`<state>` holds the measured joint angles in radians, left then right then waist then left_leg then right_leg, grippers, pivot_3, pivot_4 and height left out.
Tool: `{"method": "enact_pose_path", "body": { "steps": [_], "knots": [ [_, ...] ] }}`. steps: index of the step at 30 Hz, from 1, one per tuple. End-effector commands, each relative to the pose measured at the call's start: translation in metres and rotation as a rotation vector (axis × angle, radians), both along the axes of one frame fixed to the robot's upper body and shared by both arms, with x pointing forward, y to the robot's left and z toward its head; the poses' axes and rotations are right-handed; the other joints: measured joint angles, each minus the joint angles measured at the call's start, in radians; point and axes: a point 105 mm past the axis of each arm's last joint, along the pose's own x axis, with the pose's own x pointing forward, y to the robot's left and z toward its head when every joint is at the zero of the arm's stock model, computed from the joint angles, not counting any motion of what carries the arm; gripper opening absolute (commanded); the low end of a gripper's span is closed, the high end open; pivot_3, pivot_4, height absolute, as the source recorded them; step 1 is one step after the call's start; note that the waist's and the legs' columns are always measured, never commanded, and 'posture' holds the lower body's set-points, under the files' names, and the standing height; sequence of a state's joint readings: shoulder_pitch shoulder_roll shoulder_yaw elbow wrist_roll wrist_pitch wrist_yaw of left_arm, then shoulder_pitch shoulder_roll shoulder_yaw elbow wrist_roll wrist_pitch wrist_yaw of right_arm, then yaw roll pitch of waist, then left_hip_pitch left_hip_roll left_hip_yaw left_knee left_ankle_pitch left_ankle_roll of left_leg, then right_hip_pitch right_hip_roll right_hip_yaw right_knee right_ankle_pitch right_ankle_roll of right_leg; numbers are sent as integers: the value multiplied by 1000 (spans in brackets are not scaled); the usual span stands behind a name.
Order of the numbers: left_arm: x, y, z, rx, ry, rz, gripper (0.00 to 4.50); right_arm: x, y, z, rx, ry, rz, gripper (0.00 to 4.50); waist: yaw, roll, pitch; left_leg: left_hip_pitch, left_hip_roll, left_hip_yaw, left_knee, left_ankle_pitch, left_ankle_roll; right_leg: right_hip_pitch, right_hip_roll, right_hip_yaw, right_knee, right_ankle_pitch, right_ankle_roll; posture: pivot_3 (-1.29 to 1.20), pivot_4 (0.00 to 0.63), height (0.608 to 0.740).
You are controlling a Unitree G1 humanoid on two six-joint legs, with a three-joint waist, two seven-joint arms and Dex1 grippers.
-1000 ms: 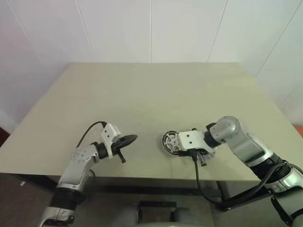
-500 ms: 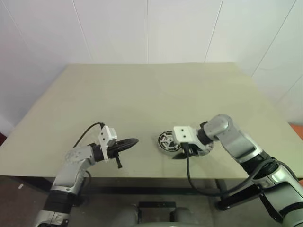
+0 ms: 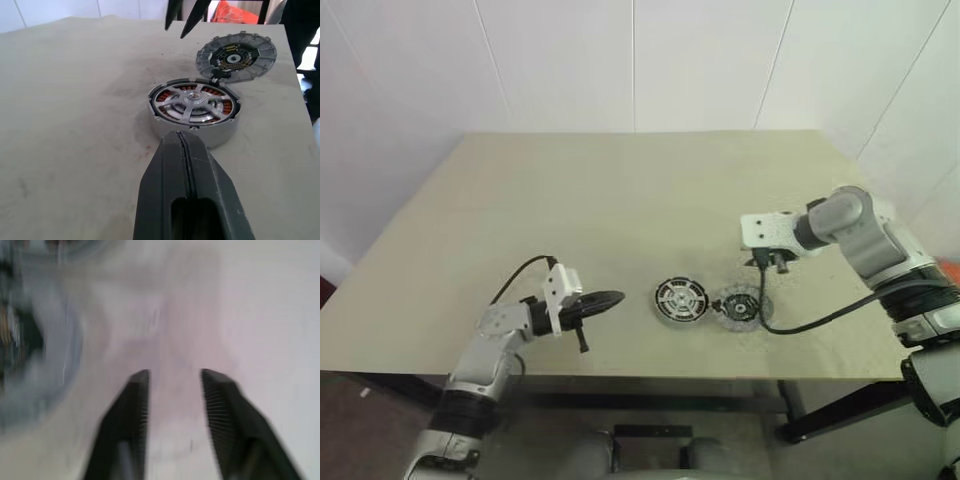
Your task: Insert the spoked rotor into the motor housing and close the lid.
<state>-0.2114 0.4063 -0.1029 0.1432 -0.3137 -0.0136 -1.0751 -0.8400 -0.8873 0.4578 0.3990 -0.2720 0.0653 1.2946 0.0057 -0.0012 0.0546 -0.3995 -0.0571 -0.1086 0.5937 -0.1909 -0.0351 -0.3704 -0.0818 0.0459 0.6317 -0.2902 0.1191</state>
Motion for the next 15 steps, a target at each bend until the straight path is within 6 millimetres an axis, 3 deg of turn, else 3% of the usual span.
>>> {"method": "enact_pose_path", "body": {
  "steps": [1,2,9,15],
  "knots": [
    [4,-1,9,-2,-43,-6,0,-4,-16,2,-87,6,18,243,-2,0,0,0,0,0,0,0,0,0,0,0,0,0,0,0,0,740],
    [4,-2,8,-2,-42,-7,0,-6,-22,0,-105,19,11,21,-2,0,0,0,0,0,0,0,0,0,0,0,0,0,0,0,0,740],
    [4,-4,9,-2,-41,-11,0,-28,-53,-17,-210,168,-28,21,1,0,0,0,0,0,2,0,0,0,0,0,0,0,0,0,0,740],
    [5,-4,7,-1,-44,-9,0,-56,-18,-29,38,359,23,21,-2,0,0,0,0,0,1,0,0,2,0,0,0,0,0,0,0,740]
  ]
}}
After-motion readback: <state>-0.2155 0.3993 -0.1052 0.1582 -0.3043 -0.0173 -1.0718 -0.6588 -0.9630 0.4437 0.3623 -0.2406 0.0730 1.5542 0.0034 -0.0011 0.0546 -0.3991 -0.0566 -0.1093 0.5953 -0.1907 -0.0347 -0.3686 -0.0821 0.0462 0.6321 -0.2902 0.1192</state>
